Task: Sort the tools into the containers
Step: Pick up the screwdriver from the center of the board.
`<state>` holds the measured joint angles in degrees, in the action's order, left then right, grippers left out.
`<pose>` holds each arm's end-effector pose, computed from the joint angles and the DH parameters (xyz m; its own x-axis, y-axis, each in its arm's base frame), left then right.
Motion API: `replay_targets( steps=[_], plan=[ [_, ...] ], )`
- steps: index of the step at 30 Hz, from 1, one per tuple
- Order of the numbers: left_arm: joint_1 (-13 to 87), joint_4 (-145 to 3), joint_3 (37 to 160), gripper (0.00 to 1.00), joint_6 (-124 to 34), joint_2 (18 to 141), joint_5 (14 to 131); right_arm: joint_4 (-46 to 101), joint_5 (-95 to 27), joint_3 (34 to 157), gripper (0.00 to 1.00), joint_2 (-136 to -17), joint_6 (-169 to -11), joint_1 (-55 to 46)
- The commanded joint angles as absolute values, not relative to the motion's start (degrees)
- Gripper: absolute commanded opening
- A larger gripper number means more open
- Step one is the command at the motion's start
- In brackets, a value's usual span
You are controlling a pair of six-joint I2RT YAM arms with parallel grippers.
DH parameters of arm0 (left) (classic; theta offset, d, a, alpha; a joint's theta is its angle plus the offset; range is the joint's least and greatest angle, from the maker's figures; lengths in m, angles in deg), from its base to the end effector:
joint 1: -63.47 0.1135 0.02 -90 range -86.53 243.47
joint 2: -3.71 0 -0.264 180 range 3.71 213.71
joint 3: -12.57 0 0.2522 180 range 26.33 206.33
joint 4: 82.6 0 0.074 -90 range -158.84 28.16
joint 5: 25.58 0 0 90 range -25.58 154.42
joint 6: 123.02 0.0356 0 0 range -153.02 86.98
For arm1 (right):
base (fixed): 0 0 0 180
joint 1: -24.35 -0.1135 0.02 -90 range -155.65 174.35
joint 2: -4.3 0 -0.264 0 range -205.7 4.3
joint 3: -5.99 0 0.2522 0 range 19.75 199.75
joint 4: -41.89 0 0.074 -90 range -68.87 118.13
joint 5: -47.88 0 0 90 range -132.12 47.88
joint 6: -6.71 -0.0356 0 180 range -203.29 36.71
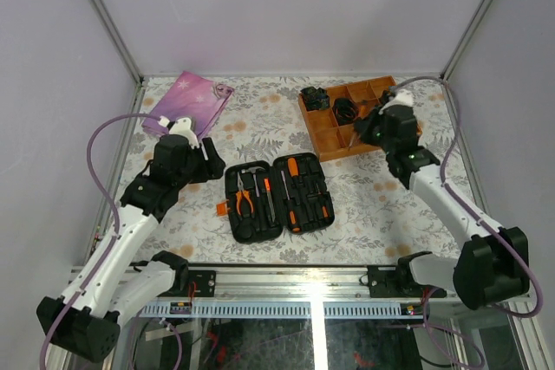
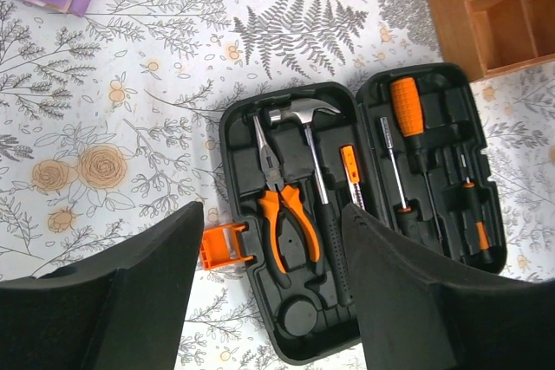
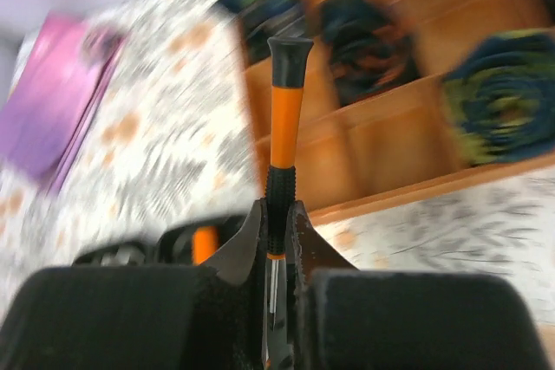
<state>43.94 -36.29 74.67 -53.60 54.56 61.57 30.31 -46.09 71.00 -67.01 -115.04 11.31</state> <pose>0.1800 -0.0620 0.3045 -0.6107 -0.1559 -0.7764 0.0864 0.9615 -0.2610 0.2834 0.0631 0.3023 -0.3390 0.4603 -0.8205 0.0206 0.8755 0.4827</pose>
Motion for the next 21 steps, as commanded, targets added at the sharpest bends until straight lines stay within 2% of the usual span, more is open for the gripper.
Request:
replay_targets(
  steps=[1, 4, 12, 21],
  plan=[
    [43.8, -39.58, 75.9, 0.64, -56.09, 52.55, 64.79, 41.98, -35.95, 67.31, 0.0, -63.56, -104.1, 0.49],
    [43.76, -39.92, 76.85, 0.65, -57.41, 51.79, 68.85, 48.08, -32.72, 63.25, 0.0, -62.16, -98.86, -6.51],
    [43.39, -43.27, 78.24, 0.67, -65.07, 49.13, 79.1, 61.36, -23.31, 56.34, 0.0, -61.2, -86.07, -17.29],
    [38.93, -43.93, 82.73, 0.71, -65.64, 50.82, 83.17, 47.35, -15.78, 59.06, 0.0, -60.1, -52.05, -22.51]
  ],
)
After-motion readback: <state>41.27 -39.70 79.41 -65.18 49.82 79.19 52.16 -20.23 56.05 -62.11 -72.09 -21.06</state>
